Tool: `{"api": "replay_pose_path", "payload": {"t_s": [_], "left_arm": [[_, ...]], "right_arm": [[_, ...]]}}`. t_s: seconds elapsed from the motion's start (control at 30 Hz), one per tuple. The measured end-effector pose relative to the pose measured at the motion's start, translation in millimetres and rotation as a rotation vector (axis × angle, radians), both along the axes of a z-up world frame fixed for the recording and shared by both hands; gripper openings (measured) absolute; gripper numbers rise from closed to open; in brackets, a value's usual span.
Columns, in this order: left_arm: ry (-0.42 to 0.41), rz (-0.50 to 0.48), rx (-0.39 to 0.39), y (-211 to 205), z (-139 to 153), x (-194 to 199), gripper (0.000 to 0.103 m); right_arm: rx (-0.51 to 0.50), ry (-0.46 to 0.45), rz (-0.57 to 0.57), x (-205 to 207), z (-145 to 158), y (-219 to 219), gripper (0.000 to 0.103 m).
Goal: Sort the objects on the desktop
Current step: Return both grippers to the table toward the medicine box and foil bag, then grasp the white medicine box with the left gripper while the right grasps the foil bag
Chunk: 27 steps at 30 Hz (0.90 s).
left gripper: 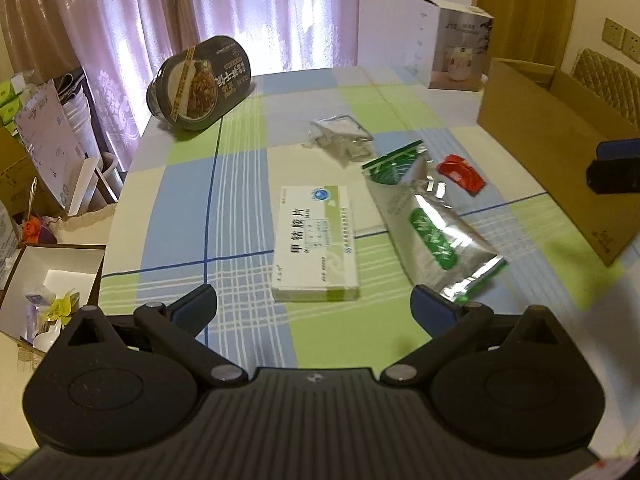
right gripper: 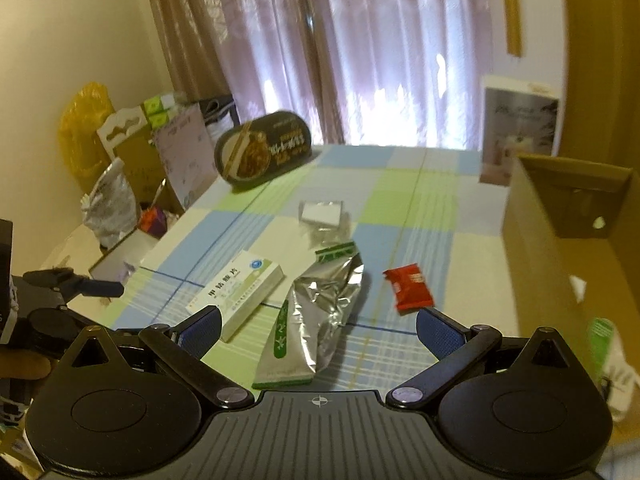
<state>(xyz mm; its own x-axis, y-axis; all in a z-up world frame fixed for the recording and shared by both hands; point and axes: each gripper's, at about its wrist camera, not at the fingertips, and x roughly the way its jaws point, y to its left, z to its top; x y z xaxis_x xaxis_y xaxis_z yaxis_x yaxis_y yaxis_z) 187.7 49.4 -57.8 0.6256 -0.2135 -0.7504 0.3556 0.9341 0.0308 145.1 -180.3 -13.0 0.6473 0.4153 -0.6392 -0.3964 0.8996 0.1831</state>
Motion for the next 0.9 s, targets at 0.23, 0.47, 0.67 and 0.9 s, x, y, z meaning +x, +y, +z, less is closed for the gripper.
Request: {"api": "replay_pose_path", "payload": {"t_s": [0.23,0.47,0.67,0.9], "left_arm": [[0.016,-0.024,0.002,-3,-20,36,0.101],[0.03,-0.034,-0.026,-12,-33,54,0.101],[0.028,-0.038,-0.02,-15,-37,60,0.101],[0.025,-0.044,0.0,-15,-41,64,0.101]], "right_arm": [[-0.029,0.073,0.03,46,-33,24,0.101],[-0.028,0.113,0.024,70,-52,30,0.101],[-0.02,0.157,0.008,86,-62,30,0.101],[-0.023,0.182,0.015,93,-72,32,0.101]]}}
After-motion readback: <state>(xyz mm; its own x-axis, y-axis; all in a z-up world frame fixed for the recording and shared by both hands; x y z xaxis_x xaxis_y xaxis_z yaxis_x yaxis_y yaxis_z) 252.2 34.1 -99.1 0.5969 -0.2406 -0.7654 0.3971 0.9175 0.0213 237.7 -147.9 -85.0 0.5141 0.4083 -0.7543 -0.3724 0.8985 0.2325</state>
